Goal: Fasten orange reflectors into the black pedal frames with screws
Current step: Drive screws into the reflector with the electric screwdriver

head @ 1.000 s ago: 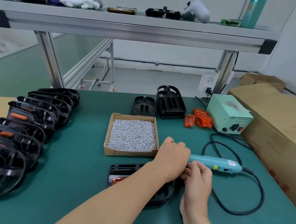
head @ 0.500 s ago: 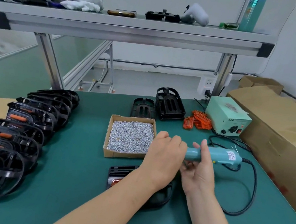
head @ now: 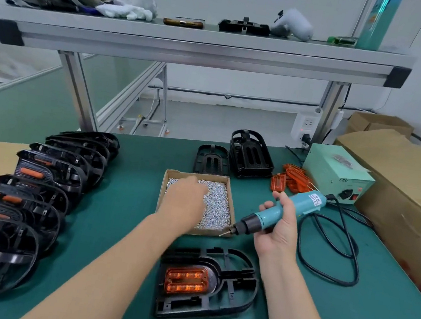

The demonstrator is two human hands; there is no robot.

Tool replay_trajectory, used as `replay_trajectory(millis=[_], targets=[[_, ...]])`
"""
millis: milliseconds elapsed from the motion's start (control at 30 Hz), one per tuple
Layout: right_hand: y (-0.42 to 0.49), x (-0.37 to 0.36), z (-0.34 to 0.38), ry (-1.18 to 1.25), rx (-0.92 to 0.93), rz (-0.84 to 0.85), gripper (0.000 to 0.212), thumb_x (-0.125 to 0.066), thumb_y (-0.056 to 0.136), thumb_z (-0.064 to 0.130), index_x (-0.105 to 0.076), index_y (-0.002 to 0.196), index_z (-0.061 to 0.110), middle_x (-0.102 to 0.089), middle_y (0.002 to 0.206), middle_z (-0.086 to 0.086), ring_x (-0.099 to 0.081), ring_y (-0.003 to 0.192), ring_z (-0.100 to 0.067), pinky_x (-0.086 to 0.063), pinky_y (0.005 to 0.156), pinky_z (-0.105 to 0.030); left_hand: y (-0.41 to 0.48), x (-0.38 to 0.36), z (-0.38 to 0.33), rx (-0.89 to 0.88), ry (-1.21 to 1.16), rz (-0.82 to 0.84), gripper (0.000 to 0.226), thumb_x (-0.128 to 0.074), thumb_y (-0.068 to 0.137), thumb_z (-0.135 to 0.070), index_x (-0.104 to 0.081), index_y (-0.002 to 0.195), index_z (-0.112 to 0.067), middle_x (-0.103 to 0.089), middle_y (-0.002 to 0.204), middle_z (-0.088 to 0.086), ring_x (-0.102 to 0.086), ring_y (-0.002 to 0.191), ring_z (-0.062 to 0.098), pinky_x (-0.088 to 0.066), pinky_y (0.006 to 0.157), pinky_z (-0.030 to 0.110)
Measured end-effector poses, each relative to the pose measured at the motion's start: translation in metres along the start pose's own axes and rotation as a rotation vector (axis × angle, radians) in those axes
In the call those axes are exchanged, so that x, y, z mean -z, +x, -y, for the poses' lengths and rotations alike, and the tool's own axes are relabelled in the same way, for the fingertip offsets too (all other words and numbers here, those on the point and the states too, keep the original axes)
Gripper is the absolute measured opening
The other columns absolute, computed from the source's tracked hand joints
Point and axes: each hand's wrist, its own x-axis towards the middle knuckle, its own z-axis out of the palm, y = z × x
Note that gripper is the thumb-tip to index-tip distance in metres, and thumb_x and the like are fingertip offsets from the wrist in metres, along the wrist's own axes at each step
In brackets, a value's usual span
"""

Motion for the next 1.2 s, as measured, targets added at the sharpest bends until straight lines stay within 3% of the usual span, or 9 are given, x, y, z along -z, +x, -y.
replay_trajectory(millis=[133, 233, 367, 633, 767, 1067, 1200], targets=[[0.002, 0.004, 0.000, 0.008, -0.010, 0.033, 0.011, -0.073, 0.088, 0.023, -0.062, 0.091, 0.020, -0.063, 0.066, 0.004, -0.059, 0.054, -0.007, -0.051, 0.053, -0.019, 0.006, -0.009, 0.020, 0.001, 0.089, 0.193, 0.028, -0.059, 0.092, -0.011, -0.067, 0.119, -0.015, -0.061, 0.122, 0.011, -0.059, 0.113, 0.028, -0.049, 0.095, 0.038], [0.000, 0.004, 0.000, 0.026, -0.016, 0.043, 0.011, -0.072, 0.089, 0.019, -0.061, 0.090, 0.017, -0.065, 0.067, 0.002, -0.061, 0.053, -0.007, -0.052, 0.050, -0.019, 0.009, -0.013, 0.020, -0.003, 0.068, 0.175, 0.021, -0.060, 0.089, -0.006, -0.072, 0.105, -0.014, -0.065, 0.112, 0.007, -0.063, 0.103, 0.026, -0.053, 0.089, 0.038], [0.000, 0.005, 0.001, 0.030, -0.017, 0.061, 0.013, -0.073, 0.089, 0.018, -0.061, 0.091, 0.016, -0.065, 0.067, 0.002, -0.062, 0.053, -0.008, -0.053, 0.051, -0.019, 0.007, -0.017, 0.017, -0.018, 0.060, 0.109, 0.022, -0.054, 0.084, 0.004, -0.063, 0.083, -0.016, -0.065, 0.098, 0.005, -0.062, 0.091, 0.024, -0.054, 0.081, 0.037], [0.001, 0.008, -0.002, -0.051, 0.029, 0.112, 0.022, -0.073, 0.088, 0.041, -0.066, 0.092, 0.020, -0.064, 0.070, 0.002, -0.060, 0.058, -0.009, -0.050, 0.064, -0.023, -0.002, -0.019, 0.016, 0.039, -0.138, -0.057, 0.016, -0.053, 0.092, -0.009, -0.057, 0.079, -0.018, -0.063, 0.093, 0.000, -0.058, 0.087, 0.021, -0.051, 0.078, 0.038], [0.000, 0.007, -0.003, -0.051, 0.046, 0.126, 0.029, -0.070, 0.089, 0.047, -0.068, 0.089, 0.019, -0.065, 0.069, -0.001, -0.062, 0.058, -0.010, -0.055, 0.059, -0.021, -0.007, -0.019, 0.016, 0.085, -0.257, -0.129, 0.018, -0.045, 0.093, -0.004, -0.056, 0.081, -0.012, -0.065, 0.080, 0.004, -0.058, 0.078, 0.025, -0.049, 0.073, 0.042], [-0.012, 0.006, -0.006, -0.139, 0.044, 0.162, 0.019, -0.071, 0.089, 0.037, -0.070, 0.089, 0.018, -0.062, 0.069, 0.001, -0.061, 0.058, -0.010, -0.052, 0.055, -0.020, -0.015, -0.021, 0.017, 0.115, -0.344, -0.154, 0.018, -0.053, 0.087, -0.002, -0.056, 0.076, -0.015, -0.063, 0.073, -0.002, -0.058, 0.074, 0.019, -0.050, 0.068, 0.035], [-0.018, 0.003, -0.007, -0.114, 0.031, 0.151, 0.018, -0.072, 0.088, 0.034, -0.068, 0.087, 0.017, -0.060, 0.069, 0.001, -0.059, 0.056, -0.010, -0.051, 0.053, -0.020, -0.016, -0.021, 0.019, 0.125, -0.386, -0.202, 0.014, -0.058, 0.088, -0.006, -0.062, 0.079, -0.016, -0.065, 0.074, -0.004, -0.061, 0.074, 0.017, -0.054, 0.072, 0.037]])
